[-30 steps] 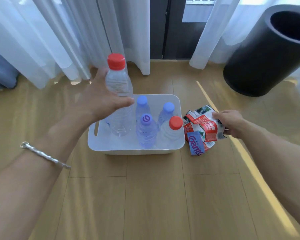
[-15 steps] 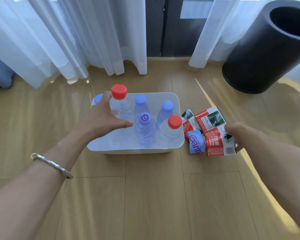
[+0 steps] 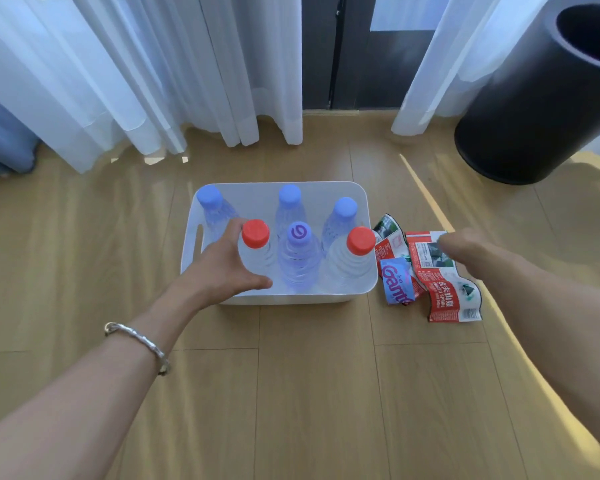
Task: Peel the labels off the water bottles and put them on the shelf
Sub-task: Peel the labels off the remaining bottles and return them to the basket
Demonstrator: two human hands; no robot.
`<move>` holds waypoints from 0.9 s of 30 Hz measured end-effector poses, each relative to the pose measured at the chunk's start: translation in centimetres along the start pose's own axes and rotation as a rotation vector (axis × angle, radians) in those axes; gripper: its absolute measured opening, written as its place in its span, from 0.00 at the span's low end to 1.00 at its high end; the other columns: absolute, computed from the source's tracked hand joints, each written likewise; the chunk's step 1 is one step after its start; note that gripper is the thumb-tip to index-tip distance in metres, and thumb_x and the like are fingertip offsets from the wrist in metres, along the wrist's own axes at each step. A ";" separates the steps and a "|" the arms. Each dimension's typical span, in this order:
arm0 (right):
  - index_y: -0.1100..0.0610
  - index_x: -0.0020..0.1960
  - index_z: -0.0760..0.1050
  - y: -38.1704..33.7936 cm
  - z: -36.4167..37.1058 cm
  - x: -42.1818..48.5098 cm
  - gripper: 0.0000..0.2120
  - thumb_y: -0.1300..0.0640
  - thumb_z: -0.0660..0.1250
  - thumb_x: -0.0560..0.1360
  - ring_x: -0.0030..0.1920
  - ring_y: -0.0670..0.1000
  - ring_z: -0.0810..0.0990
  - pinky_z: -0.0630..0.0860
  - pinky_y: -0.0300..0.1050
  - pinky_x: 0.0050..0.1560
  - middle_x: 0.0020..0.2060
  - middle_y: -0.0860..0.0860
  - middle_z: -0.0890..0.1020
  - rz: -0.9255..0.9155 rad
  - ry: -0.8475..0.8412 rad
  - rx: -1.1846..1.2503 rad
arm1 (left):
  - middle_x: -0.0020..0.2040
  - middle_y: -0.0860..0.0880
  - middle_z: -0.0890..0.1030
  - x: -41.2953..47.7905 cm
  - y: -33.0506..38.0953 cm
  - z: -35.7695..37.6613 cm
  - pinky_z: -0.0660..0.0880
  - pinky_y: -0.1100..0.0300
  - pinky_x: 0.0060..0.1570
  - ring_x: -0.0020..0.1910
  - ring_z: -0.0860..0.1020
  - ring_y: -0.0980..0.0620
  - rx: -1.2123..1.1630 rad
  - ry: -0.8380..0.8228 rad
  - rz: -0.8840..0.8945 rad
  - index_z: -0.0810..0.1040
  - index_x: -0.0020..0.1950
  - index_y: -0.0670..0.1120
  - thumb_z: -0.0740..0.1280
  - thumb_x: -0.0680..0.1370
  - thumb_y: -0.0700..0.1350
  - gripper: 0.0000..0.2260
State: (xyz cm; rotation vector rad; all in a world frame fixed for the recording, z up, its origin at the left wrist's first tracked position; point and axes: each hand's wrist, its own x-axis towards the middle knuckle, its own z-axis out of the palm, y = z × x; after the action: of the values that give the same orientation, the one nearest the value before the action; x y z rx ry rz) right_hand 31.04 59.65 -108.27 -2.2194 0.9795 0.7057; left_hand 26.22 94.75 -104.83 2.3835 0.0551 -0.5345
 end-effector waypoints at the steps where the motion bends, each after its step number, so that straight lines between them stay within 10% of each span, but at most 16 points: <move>1: 0.68 0.52 0.71 -0.6 -0.1 0.1 0.08 0.62 0.60 0.79 0.46 0.58 0.75 0.69 0.45 0.42 0.42 0.60 0.76 -0.042 0.047 0.015 | 0.49 0.59 0.72 0.0 -0.3 -0.1 0.70 0.58 0.45 0.51 0.74 0.51 0.004 0.000 0.002 0.63 0.62 0.56 0.77 0.66 0.48 0.31; 8: 0.62 0.55 0.80 -5.5 0.7 -1.5 0.13 0.60 0.59 0.78 0.49 0.55 0.80 0.77 0.50 0.51 0.47 0.55 0.82 -0.473 0.067 0.030 | 0.49 0.55 0.76 0.2 -1.6 -2.5 0.76 0.52 0.52 0.51 0.77 0.50 -0.005 -0.050 -0.035 0.69 0.55 0.56 0.77 0.61 0.47 0.27; 13: 0.59 0.52 0.79 -9.4 1.9 -4.3 0.09 0.56 0.63 0.78 0.35 0.47 0.78 0.72 0.40 0.36 0.42 0.53 0.81 -0.704 -0.123 0.088 | 0.49 0.53 0.74 -0.3 -2.3 -4.5 0.74 0.53 0.47 0.49 0.74 0.49 -0.033 -0.110 -0.088 0.68 0.53 0.59 0.74 0.59 0.49 0.26; 19: 0.55 0.51 0.79 -12.3 2.7 -7.8 0.22 0.36 0.67 0.72 0.39 0.52 0.76 0.72 0.43 0.37 0.41 0.54 0.79 -0.756 -0.222 -0.400 | 0.56 0.60 0.76 -0.5 -1.2 -6.3 0.71 0.63 0.51 0.56 0.75 0.59 -0.131 -0.139 -0.080 0.73 0.58 0.59 0.76 0.56 0.56 0.31; 27: 0.56 0.54 0.80 -12.2 4.2 -9.4 0.12 0.59 0.67 0.71 0.47 0.56 0.78 0.70 0.41 0.40 0.51 0.56 0.82 -0.808 0.090 -0.604 | 0.57 0.57 0.78 -0.7 3.4 -7.2 0.73 0.58 0.57 0.58 0.76 0.59 -0.144 0.020 0.086 0.75 0.57 0.56 0.73 0.70 0.57 0.17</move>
State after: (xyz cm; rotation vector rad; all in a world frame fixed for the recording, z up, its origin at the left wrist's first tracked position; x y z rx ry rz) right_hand 34.16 73.56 -101.05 -2.8636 -0.1899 0.5482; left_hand 28.79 96.80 -97.59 2.2400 -0.0007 -0.4512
